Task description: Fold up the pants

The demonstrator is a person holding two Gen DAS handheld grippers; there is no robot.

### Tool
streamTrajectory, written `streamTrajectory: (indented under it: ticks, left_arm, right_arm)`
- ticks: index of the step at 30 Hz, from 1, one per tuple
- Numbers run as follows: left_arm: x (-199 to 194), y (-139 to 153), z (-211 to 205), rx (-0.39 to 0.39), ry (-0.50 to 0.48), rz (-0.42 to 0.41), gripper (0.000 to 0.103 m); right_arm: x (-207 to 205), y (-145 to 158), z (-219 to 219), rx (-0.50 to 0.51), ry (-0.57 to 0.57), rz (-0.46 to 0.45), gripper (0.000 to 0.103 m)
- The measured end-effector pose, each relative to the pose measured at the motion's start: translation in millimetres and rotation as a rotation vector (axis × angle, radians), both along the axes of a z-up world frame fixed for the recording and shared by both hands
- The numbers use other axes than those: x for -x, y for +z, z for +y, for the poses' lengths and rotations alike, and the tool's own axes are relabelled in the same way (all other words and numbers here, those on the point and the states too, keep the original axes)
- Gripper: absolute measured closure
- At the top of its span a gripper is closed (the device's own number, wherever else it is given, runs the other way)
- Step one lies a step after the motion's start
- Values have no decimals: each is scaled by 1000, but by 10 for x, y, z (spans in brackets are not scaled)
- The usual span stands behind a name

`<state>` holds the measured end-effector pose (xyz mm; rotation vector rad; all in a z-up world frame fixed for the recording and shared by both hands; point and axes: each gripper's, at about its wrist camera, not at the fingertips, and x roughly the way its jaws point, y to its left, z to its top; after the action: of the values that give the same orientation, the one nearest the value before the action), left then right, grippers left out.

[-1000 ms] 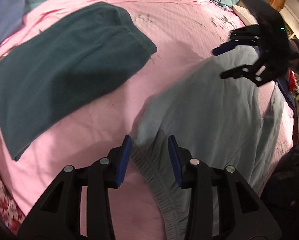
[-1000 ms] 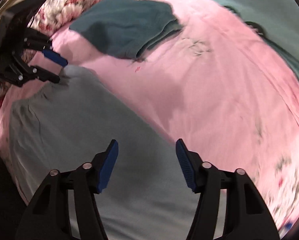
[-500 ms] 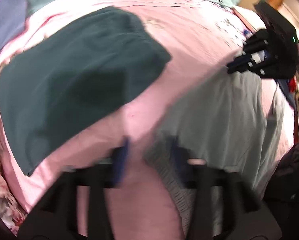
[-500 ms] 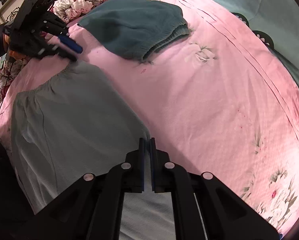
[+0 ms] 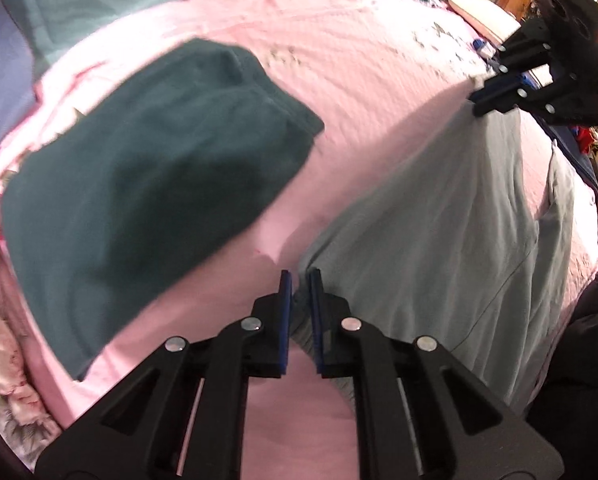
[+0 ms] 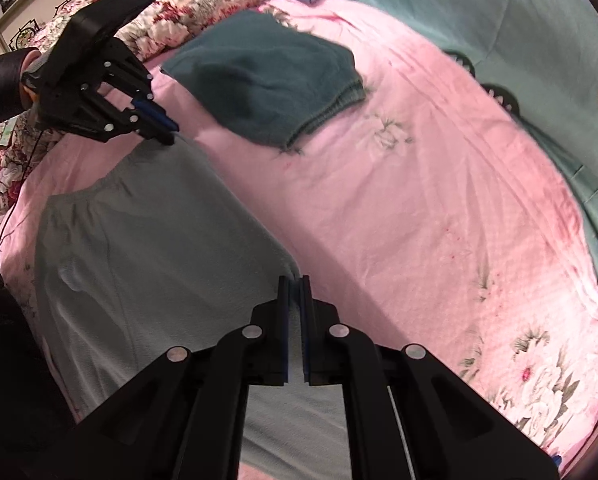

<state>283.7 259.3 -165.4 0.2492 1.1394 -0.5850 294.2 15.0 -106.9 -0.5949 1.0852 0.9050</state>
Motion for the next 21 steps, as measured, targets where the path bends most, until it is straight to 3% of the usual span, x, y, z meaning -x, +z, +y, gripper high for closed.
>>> streamTrajectory:
  ticks: [5,11,16,21]
  left_arm:
    - [259,420,81,-10,11,-102,94]
    - [1037,904,128,-35,-16,-207,94]
    - [1714,818,99,-57,-31,-179,94]
    - [2177,337,40,-104,-19,-92,94]
  right_arm:
    - [368,385,59,-13,24,-76,99]
    - [1206,694,105,-23,107,-117,99]
    - [1957,420,179,6,173,-39,99]
    - [2442,-118,323,57,174,38,99]
